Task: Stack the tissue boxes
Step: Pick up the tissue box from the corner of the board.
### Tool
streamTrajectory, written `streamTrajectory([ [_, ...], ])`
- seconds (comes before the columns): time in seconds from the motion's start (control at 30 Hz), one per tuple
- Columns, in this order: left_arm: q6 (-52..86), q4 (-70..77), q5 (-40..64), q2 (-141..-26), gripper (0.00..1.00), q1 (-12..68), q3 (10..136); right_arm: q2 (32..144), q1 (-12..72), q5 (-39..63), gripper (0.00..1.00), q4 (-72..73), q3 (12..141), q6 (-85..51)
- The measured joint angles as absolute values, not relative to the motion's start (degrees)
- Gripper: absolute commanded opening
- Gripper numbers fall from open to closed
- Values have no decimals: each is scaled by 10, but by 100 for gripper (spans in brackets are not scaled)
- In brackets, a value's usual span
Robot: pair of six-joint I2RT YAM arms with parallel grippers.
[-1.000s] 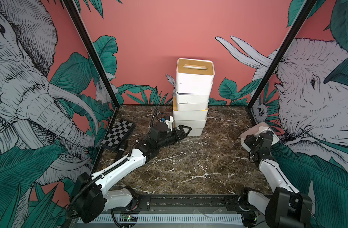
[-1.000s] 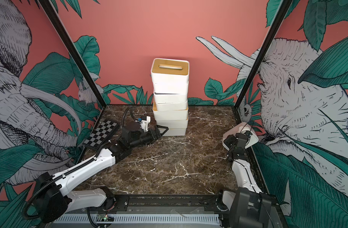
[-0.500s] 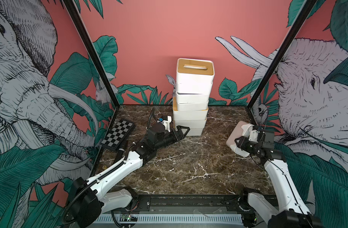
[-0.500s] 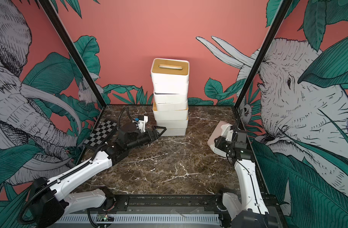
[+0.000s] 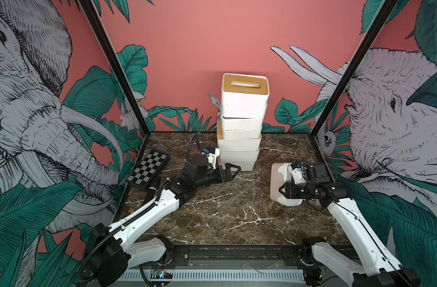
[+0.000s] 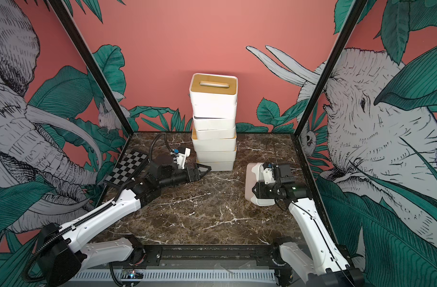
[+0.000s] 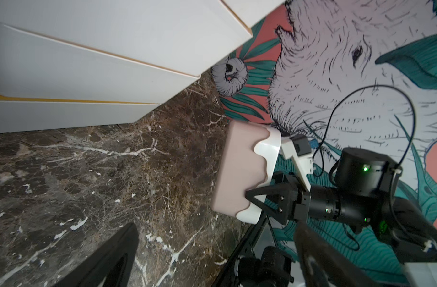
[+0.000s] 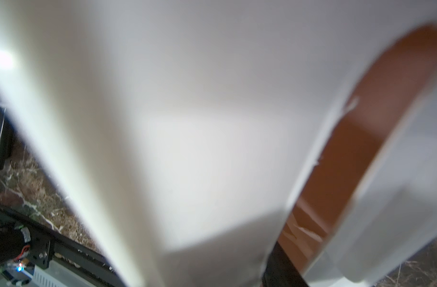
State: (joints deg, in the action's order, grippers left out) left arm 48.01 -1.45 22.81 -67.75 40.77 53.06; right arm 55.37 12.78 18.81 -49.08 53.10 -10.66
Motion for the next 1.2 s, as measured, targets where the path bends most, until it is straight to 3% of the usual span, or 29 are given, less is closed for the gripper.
streamTrajectory([
  [0.2,455,-22,315,-729,100,408,558,563,240,186,12,-495,562,-84],
  [0.47,477,-7,350,-787,99,408,580,604,335,177,11,-493,574,-72],
  [1.2,455,-126,365,-892,100,423,715,646,371,155,6,-494,589,-64],
])
